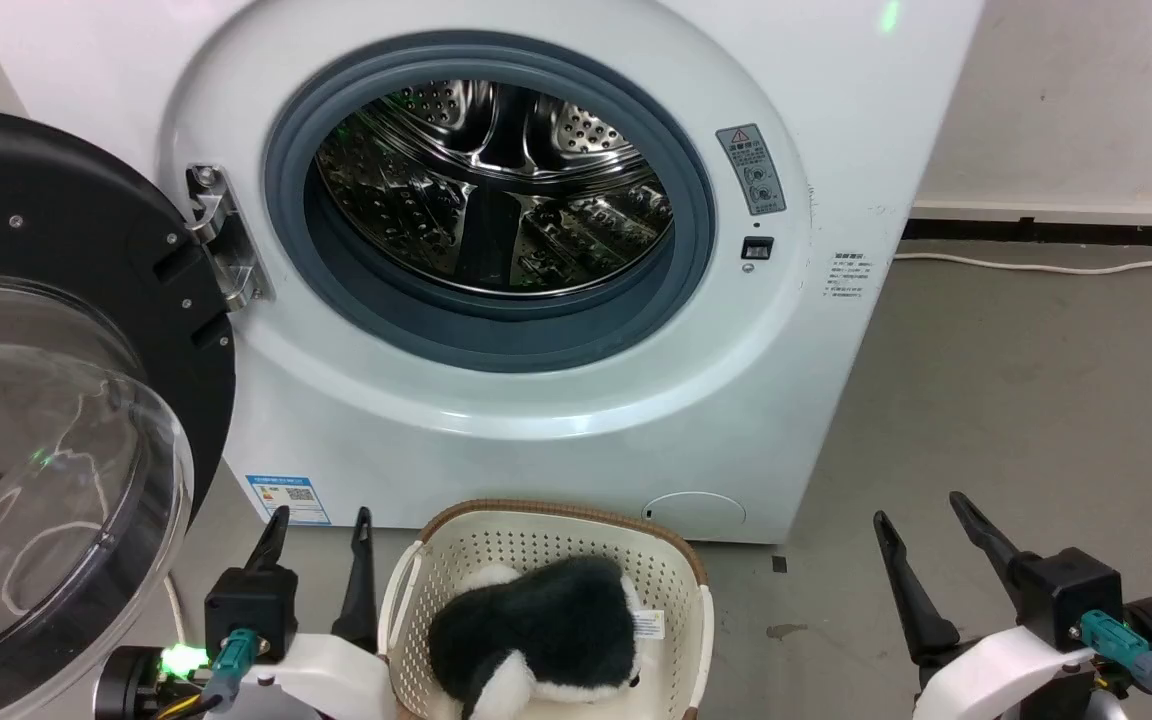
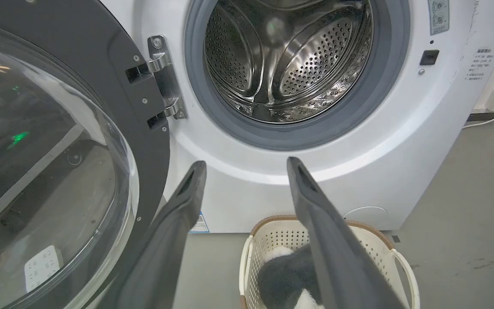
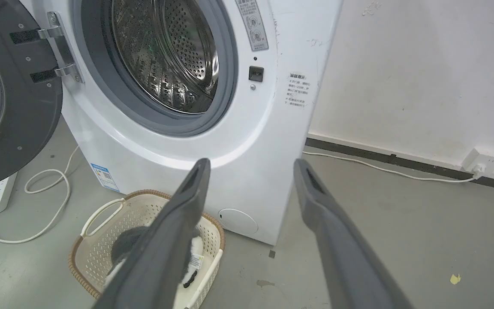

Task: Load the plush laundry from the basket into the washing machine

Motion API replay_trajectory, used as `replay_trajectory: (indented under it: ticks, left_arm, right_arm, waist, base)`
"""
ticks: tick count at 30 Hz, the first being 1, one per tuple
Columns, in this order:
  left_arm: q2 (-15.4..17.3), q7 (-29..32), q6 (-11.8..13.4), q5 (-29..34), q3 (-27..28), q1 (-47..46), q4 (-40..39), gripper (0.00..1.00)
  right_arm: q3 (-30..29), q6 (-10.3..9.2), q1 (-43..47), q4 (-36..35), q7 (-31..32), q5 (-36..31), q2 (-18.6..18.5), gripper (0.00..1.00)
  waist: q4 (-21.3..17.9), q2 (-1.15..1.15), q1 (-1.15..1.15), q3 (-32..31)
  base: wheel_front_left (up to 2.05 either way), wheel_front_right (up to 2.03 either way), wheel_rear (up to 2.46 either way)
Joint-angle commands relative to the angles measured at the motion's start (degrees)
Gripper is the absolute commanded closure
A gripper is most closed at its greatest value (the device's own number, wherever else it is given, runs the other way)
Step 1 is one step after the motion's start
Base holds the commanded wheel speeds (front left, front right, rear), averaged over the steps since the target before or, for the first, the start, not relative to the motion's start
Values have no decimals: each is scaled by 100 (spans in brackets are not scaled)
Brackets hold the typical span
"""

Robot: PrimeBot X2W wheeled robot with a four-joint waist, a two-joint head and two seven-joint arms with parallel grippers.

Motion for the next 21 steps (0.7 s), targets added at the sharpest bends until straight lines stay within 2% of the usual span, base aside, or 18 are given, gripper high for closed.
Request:
replay_trajectory:
  ticks: [1,21]
  left_arm:
    - [0,-52,39,-12,-50,-14,-2,0]
    - [0,-291,189,-89,-367,-184,176,0]
  right_arm:
    - [-24,0,7,-6,-50,36,1,0]
    - [-222,-1,-91,-12,-289,186,4,0]
  waist:
    - [-3,0,0,0]
    - [-188,0,0,319]
  base:
    - [0,0,0]
    - [0,0,0]
